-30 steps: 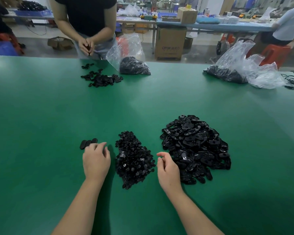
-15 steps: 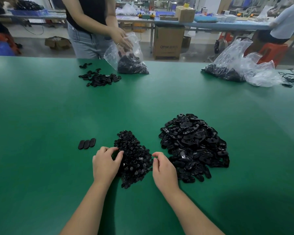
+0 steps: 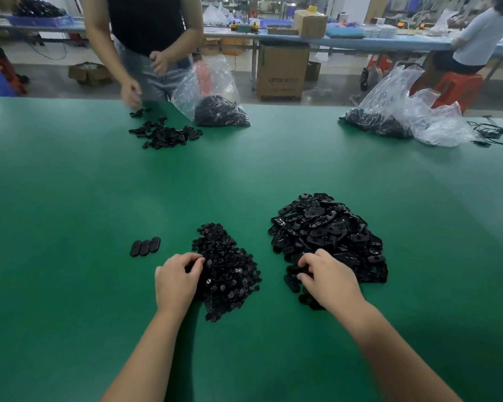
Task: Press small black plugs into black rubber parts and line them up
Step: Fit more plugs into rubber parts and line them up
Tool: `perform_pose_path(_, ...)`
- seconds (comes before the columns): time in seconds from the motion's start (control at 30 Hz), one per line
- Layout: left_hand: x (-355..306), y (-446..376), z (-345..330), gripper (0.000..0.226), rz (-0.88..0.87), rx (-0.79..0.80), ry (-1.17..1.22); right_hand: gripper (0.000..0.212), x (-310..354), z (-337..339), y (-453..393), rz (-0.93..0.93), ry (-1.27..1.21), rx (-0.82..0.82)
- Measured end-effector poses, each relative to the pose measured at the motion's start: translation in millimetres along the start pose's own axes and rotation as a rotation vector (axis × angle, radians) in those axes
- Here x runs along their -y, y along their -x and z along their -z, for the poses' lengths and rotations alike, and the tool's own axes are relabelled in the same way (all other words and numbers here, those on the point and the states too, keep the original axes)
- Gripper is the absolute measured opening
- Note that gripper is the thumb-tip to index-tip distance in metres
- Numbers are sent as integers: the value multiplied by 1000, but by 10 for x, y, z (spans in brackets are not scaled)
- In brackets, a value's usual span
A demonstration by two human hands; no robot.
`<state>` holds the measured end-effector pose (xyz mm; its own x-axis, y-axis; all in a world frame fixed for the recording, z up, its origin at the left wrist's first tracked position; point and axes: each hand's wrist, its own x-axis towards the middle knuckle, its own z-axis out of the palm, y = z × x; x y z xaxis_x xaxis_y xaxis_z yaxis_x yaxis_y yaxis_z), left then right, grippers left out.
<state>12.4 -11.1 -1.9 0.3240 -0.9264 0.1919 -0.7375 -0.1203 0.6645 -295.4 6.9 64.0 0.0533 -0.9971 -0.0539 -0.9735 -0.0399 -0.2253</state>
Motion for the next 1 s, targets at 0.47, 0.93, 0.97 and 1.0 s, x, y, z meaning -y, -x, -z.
perform_pose_path(0.47, -21, 13, 48, 13, 21, 62, 143, 28, -67, -113, -3, 10, 98, -13)
perform_pose_path(0.93, -46, 20, 77, 22, 89, 29, 193, 10, -97, -184, -27, 19, -2, -113)
perform_pose_path(0.97, -47, 18, 78, 21, 95, 28, 192, 10, -98, -183, -33, 19, -2, -118)
perform_pose_path(1.0, -50, 19, 78, 21, 100, 27, 192, 10, -102, -180, -41, 19, 0, -123)
